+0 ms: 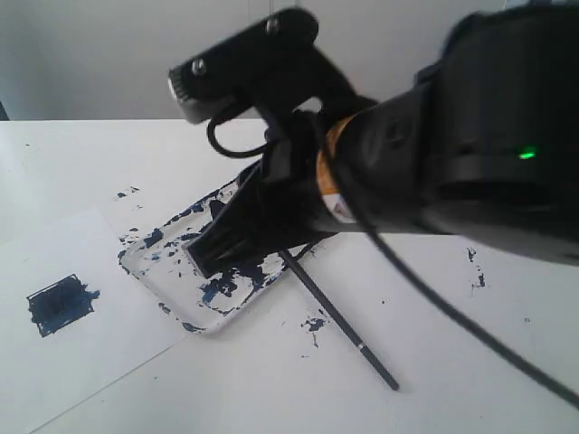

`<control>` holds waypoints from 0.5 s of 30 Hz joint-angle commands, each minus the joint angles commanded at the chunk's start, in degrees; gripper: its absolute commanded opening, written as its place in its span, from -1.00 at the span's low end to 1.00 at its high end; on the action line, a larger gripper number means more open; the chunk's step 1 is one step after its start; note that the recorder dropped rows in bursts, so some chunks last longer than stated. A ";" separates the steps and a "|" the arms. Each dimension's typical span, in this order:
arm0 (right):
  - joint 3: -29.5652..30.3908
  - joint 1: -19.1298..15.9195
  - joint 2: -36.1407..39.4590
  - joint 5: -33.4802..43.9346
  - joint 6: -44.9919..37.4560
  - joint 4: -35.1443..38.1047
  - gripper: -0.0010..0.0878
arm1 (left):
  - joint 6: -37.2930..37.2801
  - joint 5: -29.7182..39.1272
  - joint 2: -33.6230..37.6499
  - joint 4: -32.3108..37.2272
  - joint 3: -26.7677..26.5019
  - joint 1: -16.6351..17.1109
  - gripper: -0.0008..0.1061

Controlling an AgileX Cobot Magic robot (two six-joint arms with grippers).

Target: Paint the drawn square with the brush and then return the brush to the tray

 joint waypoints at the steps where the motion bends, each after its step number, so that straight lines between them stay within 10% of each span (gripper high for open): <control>1: 0.21 1.02 -3.50 0.00 -2.16 2.05 -0.46 | 0.00 1.37 -2.66 0.00 0.00 0.00 -0.21; 15: 22.83 4.38 -44.14 -4.51 -22.55 1.83 -0.46 | 6.84 1.90 -19.70 -6.44 7.47 0.00 -0.21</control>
